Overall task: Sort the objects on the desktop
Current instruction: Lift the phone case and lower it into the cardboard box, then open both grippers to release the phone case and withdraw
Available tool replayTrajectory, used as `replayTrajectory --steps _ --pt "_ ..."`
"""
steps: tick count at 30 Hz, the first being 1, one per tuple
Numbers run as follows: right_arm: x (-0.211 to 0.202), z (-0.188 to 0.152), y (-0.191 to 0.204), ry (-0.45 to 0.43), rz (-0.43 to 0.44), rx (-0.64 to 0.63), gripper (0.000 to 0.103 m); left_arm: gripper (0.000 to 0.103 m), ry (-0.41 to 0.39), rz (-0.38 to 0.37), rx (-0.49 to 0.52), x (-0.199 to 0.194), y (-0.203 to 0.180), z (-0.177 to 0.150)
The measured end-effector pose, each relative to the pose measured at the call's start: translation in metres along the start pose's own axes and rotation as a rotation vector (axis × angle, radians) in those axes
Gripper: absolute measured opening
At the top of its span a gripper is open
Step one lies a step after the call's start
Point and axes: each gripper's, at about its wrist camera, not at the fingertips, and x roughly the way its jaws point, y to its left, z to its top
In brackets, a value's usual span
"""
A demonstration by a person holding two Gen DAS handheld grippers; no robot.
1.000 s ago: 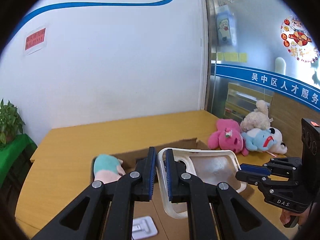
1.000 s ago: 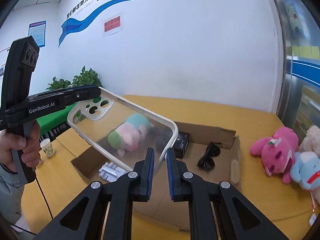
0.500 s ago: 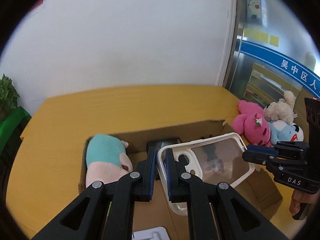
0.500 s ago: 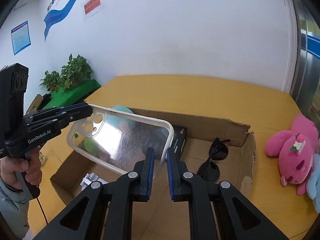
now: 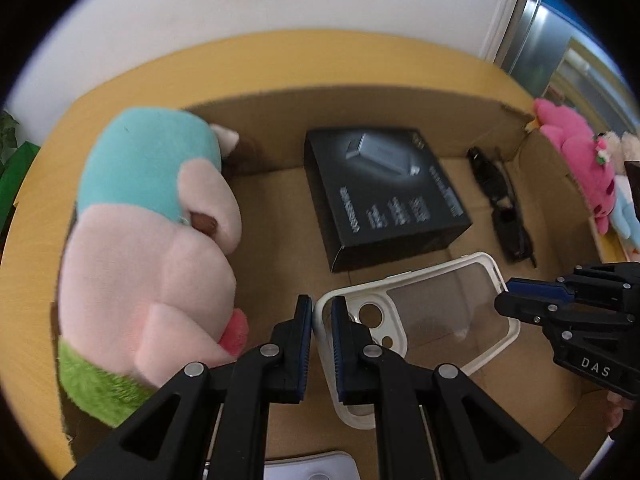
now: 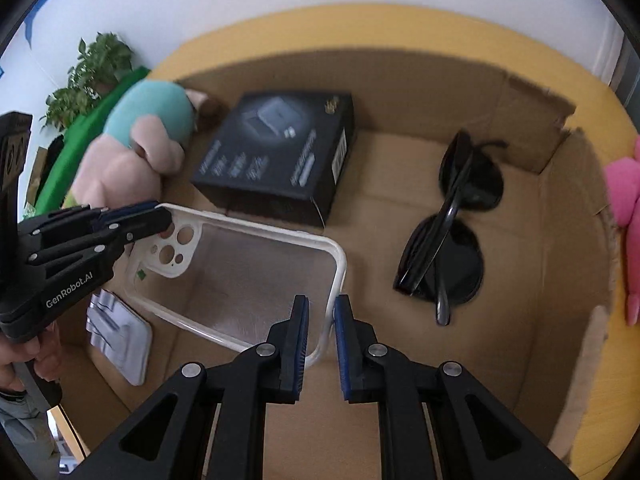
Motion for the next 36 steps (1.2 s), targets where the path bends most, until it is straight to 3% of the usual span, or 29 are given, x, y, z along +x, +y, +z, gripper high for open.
replayTrajectory --steps 3,7,10,11,13,15,16,17,18,21,24,27,29,36 --pt "0.014 -0.004 0.000 0.050 0.002 0.004 0.013 0.010 0.035 0.019 0.008 0.010 -0.002 -0.003" --pt "0.015 -0.005 0.002 0.048 0.003 0.002 0.014 0.010 0.074 0.038 0.009 0.018 -0.003 -0.010" --pt "0.006 -0.009 0.002 0.018 0.023 0.008 0.021 0.010 -0.013 0.064 0.024 -0.006 -0.006 -0.015" --pt "-0.002 -0.012 0.002 -0.008 0.034 0.016 0.028 0.011 -0.057 0.063 0.016 -0.021 -0.005 -0.018" --pt "-0.034 -0.020 0.007 -0.102 0.020 0.018 0.041 0.021 -0.158 0.037 -0.009 -0.059 -0.003 -0.028" --pt "-0.070 -0.034 0.019 -0.214 -0.031 -0.011 0.069 0.058 -0.287 0.000 -0.045 -0.105 0.002 -0.047" --pt "-0.094 -0.044 0.029 -0.295 -0.068 -0.033 0.078 0.070 -0.370 -0.005 -0.063 -0.130 0.005 -0.062" --pt "-0.115 -0.057 0.040 -0.374 -0.111 -0.055 0.094 0.087 -0.452 0.002 -0.075 -0.150 0.008 -0.077" --pt "-0.134 -0.071 0.052 -0.458 -0.159 -0.077 0.103 0.088 -0.556 0.039 -0.084 -0.174 0.007 -0.100" --pt "-0.172 -0.127 0.086 -0.710 -0.146 -0.113 0.103 0.088 -0.655 0.186 -0.097 -0.195 -0.005 -0.142" --pt "-0.164 -0.172 0.099 -0.801 -0.173 -0.080 0.103 0.088 -0.700 0.164 -0.093 -0.189 -0.009 -0.176" --pt "-0.136 -0.190 0.102 -0.787 -0.276 -0.021 0.103 0.088 -0.722 0.157 -0.077 -0.171 -0.008 -0.198" --pt "-0.120 -0.194 0.096 -0.765 -0.303 0.008 0.103 0.088 -0.715 0.207 -0.066 -0.163 -0.010 -0.203" --pt "-0.094 -0.199 0.076 -0.699 -0.295 0.078 0.103 0.088 -0.669 0.249 -0.070 -0.127 -0.004 -0.202"
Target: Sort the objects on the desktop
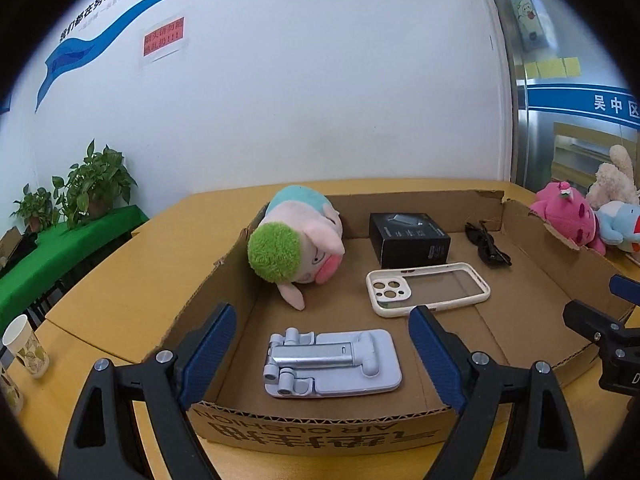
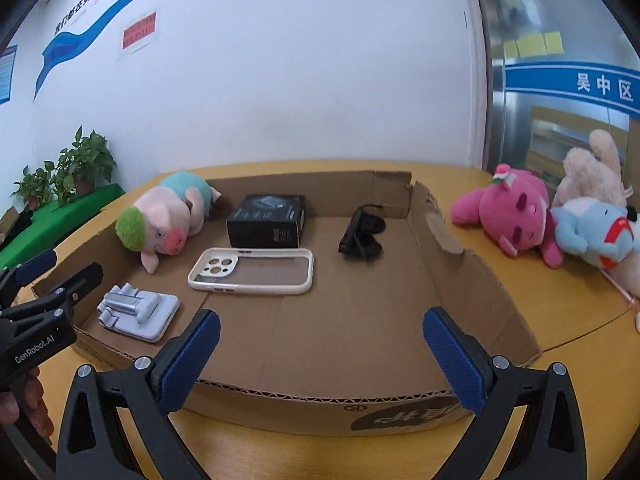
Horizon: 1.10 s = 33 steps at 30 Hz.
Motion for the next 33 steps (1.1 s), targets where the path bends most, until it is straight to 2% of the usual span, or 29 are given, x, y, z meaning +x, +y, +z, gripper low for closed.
replayTrajectory --steps 3,10,14,17,33 --pt "0.006 -0.008 0.002 0.006 -0.012 -0.010 0.103 0.088 0.041 0.009 0.004 0.011 0.000 -0.008" --pt "-0.004 -0.015 0.002 -0.062 0.002 -0.020 0.103 0.091 0.016 -0.019 -0.016 0.011 0.006 -0.013" --pt "-0.004 -0.015 0.003 -0.060 0.002 -0.020 0.103 0.092 0.017 -0.023 -0.016 0.011 0.007 -0.013" --pt "-0.005 -0.015 0.002 -0.060 0.004 -0.019 0.103 0.102 0.027 -0.041 -0.008 0.013 0.006 -0.013" --pt "-0.004 -0.014 0.003 -0.057 -0.001 -0.022 0.103 0.102 0.027 -0.051 -0.003 0.014 0.007 -0.013"
